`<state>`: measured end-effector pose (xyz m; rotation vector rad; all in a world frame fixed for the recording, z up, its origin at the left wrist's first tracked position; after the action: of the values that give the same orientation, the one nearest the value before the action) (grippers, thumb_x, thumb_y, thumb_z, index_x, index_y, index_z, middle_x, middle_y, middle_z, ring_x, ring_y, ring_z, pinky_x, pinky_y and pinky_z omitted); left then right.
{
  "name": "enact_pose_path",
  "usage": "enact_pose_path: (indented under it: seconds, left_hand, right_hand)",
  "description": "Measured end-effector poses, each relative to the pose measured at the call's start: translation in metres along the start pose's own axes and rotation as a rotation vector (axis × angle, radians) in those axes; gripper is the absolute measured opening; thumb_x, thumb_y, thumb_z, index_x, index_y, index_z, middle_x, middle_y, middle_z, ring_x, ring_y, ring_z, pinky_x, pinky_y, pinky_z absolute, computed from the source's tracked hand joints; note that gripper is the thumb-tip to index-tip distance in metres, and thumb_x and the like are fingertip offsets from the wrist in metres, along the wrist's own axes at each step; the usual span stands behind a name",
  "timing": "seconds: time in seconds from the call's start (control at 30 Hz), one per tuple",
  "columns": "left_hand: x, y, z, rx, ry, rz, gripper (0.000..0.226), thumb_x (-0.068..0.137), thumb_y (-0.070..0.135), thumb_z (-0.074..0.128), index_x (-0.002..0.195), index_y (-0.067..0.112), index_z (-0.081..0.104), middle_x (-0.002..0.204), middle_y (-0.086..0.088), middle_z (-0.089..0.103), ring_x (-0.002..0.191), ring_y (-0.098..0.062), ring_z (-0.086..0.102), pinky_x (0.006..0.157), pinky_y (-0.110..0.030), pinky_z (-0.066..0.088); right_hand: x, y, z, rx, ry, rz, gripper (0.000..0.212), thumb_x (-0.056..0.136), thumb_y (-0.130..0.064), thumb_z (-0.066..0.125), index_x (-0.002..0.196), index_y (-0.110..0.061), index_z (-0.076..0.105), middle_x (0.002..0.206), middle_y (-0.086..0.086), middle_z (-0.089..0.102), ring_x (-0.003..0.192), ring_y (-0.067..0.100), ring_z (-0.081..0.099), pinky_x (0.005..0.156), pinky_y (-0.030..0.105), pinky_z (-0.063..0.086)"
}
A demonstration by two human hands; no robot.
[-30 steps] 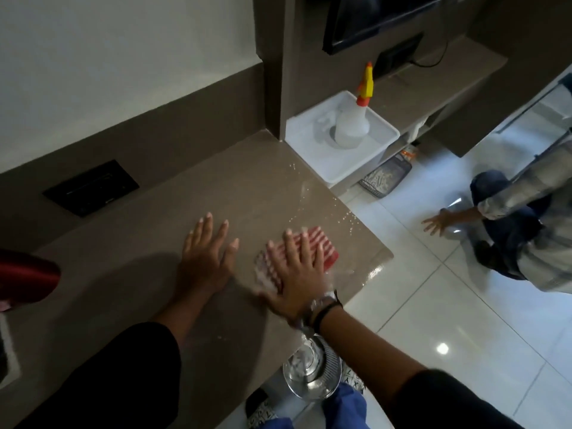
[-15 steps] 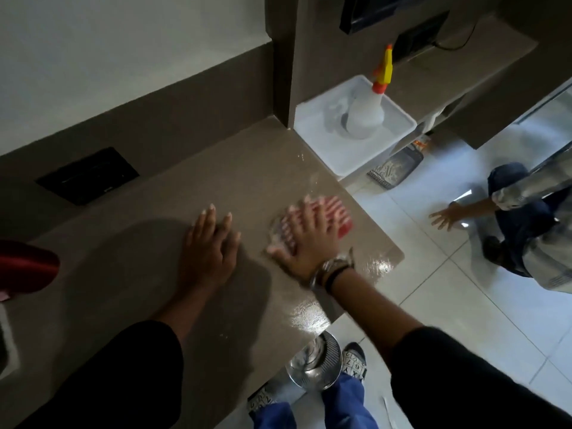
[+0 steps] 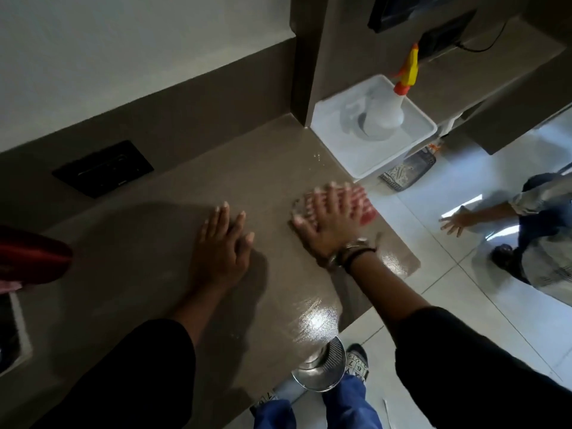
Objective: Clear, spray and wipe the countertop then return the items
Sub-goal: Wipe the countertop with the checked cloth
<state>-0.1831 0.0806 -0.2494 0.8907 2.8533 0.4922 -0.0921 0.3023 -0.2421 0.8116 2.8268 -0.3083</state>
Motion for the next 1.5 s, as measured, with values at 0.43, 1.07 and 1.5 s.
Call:
enact_pose_path:
  seconds: [0.43, 1.07, 1.5]
  left_hand:
    - [0.003, 0.001, -0.002, 0.044, -0.038, -0.020, 0.065, 0.095, 0.051, 0.022, 0.145, 0.016, 0.045, 0.158, -0.013, 0.033, 0.148, -0.028, 0.029, 0.119, -0.045, 0.024]
    - [0.005, 0.001, -0.003, 0.040, -0.048, -0.008, 0.075, 0.096, 0.060, 0.013, 0.144, 0.013, 0.047, 0.157, -0.014, 0.036, 0.147, -0.029, 0.031, 0.118, -0.042, 0.023]
    - [0.004, -0.004, 0.005, 0.038, -0.006, -0.024, 0.066, 0.096, 0.052, 0.022, 0.147, 0.015, 0.043, 0.160, -0.010, 0.030, 0.150, -0.025, 0.025, 0.121, -0.041, 0.016]
  right_hand:
    - [-0.064, 0.051, 0.003, -0.015, -0.030, -0.129, 0.082, 0.086, -0.079, 0.015, 0.154, -0.036, -0.001, 0.164, 0.003, -0.008, 0.149, 0.033, -0.014, 0.118, 0.062, -0.003]
    - [-0.068, -0.008, 0.022, -0.076, -0.120, -0.512, 0.085, 0.086, -0.079, 0.020, 0.155, -0.029, 0.014, 0.165, 0.007, 0.007, 0.150, 0.037, 0.001, 0.118, 0.062, 0.003]
    - [0.113, -0.051, -0.021, -0.014, -0.074, -0.147, 0.088, 0.080, -0.082, 0.006, 0.154, -0.034, 0.007, 0.165, 0.002, -0.003, 0.150, 0.034, -0.011, 0.118, 0.060, -0.003]
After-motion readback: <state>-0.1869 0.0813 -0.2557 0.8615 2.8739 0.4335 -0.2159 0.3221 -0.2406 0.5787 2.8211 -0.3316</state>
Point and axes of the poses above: each hand's wrist, its own x-axis towards the middle knuckle, its own z-axis out of the palm, y = z × x, the point moved 3 cm from there along x, towards the middle knuckle
